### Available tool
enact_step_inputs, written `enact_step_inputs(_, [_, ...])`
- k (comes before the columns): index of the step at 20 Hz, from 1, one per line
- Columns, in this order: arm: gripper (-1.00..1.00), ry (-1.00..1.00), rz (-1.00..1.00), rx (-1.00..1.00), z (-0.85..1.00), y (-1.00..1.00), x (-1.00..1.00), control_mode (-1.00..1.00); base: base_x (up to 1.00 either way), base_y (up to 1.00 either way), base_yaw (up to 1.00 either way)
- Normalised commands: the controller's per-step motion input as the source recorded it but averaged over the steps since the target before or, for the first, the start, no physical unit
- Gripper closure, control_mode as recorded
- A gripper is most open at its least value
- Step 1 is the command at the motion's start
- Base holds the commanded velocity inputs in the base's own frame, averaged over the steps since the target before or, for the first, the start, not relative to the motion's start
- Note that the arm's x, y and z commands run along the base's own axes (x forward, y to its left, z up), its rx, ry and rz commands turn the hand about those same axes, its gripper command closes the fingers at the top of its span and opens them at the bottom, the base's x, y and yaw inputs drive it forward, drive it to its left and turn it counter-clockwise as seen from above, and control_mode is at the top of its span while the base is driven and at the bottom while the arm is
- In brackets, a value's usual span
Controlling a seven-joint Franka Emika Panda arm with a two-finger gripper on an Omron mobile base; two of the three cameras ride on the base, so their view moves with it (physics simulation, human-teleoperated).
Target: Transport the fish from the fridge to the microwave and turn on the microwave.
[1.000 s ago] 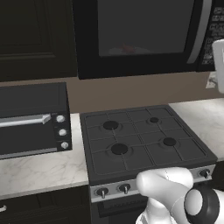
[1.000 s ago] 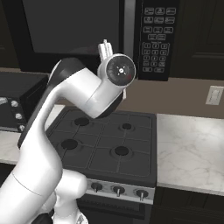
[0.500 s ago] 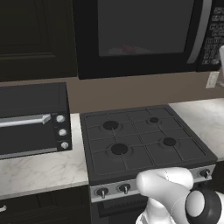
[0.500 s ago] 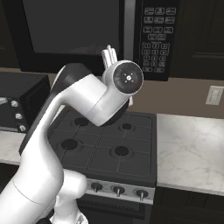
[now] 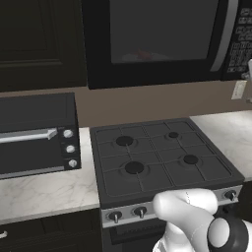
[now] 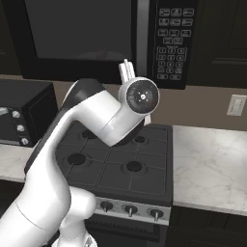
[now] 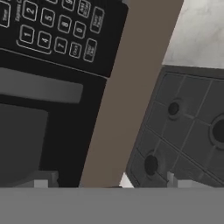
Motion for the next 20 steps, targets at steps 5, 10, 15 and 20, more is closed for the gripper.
enact_step_inputs(5, [-1.0,-0.04,0.0,0.09,-0.04,-0.2,0.0,-1.0,0.0,0.0,0.0])
enact_step_inputs(10, [-1.0,-0.07,0.0,0.09,0.0,-0.27,0.0,-1.0,0.0,0.0,0.0])
enact_step_inputs(15, [-1.0,-0.01,0.0,0.03,-0.02,-0.3,0.05,-1.0,0.0,0.0,0.0])
enact_step_inputs(20, [-1.0,0.0,0.0,0.02,-0.05,-0.24,0.12,-1.0,0.0,0.0,0.0])
